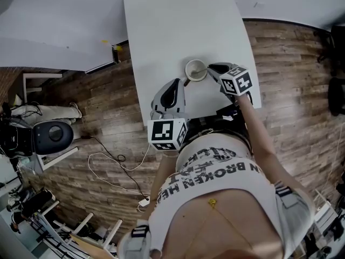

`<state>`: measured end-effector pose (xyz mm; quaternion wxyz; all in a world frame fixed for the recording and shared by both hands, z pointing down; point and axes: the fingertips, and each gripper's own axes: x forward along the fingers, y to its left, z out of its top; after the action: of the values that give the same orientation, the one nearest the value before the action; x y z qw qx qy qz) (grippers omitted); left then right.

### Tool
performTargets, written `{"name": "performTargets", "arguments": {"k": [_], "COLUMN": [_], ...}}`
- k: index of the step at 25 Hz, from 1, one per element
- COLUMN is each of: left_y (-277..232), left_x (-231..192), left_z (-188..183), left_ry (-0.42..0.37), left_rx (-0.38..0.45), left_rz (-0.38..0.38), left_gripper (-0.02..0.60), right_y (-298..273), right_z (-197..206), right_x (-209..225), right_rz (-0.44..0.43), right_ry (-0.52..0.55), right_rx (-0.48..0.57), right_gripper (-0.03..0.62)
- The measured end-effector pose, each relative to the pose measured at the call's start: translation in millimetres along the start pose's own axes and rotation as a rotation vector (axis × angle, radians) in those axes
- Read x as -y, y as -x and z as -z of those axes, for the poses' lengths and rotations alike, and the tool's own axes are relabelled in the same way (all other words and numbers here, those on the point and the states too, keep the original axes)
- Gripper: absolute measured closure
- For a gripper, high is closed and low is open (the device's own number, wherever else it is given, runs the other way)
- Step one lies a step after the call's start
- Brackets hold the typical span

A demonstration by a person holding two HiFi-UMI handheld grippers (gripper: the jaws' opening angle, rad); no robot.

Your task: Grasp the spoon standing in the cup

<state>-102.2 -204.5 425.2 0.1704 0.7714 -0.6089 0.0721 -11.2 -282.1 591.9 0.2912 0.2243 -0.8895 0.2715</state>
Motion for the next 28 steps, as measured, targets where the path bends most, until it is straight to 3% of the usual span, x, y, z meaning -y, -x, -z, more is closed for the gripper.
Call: {"name": "performTargets", "arguments": {"k": [17, 28], "left_y": [1, 1], "left_x": [4, 2], "left_z": [-4, -4], "left_ry": [-0.013, -0.016], "left_rx": [0.011, 0.013], "left_rz": [0.017, 0.013], "left_gripper": [0.586, 0.586], "right_y": [44, 90], "right_z": [-43, -92], "right_x": [-18, -40], "right_rz": [0.009, 0.033], "right_ry": [0.115, 0.180], "right_rx": [0.140, 0.300], "right_gripper": [0.548, 0.548]}}
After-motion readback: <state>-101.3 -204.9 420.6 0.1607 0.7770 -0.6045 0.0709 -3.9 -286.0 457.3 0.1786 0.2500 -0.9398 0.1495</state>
